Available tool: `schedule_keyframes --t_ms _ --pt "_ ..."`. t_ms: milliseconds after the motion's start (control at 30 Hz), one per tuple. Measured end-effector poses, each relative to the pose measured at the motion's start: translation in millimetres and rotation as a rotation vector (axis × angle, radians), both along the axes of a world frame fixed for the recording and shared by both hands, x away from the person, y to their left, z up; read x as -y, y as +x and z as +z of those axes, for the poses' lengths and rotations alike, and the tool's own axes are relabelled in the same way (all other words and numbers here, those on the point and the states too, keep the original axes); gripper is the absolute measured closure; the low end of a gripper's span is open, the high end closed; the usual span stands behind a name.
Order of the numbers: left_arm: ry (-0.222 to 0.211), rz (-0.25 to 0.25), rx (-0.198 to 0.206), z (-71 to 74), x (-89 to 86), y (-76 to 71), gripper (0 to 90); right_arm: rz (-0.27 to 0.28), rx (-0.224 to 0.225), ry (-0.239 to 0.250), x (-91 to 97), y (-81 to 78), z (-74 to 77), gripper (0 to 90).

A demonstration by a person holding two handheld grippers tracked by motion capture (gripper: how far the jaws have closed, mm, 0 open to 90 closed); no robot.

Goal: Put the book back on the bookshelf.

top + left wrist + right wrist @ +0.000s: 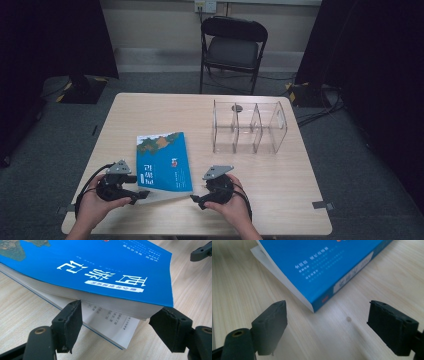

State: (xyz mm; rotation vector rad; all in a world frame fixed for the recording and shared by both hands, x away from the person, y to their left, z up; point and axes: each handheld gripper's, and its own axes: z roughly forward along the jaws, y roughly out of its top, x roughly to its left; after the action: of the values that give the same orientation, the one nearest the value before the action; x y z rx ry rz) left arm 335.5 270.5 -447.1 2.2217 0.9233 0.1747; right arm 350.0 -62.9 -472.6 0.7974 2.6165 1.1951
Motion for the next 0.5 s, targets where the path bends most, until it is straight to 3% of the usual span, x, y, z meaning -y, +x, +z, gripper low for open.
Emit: schedule_keyframes --t_ms 200,400,500 --pt "0.010 0.004 0.001 0.2 0.3 -0.7 26.3 0.027 0.011 0.019 -14.8 0.0 9.6 15.3" --pt "-0.010 0.013 0.001 1.5 1.2 0.2 26.3 0.062 0.009 0.012 -30.5 -0.3 12.6 15.3" --pt "0.004 0.007 0.002 3.1 1.4 0.4 26.3 0.073 0.015 -0.006 -37.9 0.0 13.7 15.3"
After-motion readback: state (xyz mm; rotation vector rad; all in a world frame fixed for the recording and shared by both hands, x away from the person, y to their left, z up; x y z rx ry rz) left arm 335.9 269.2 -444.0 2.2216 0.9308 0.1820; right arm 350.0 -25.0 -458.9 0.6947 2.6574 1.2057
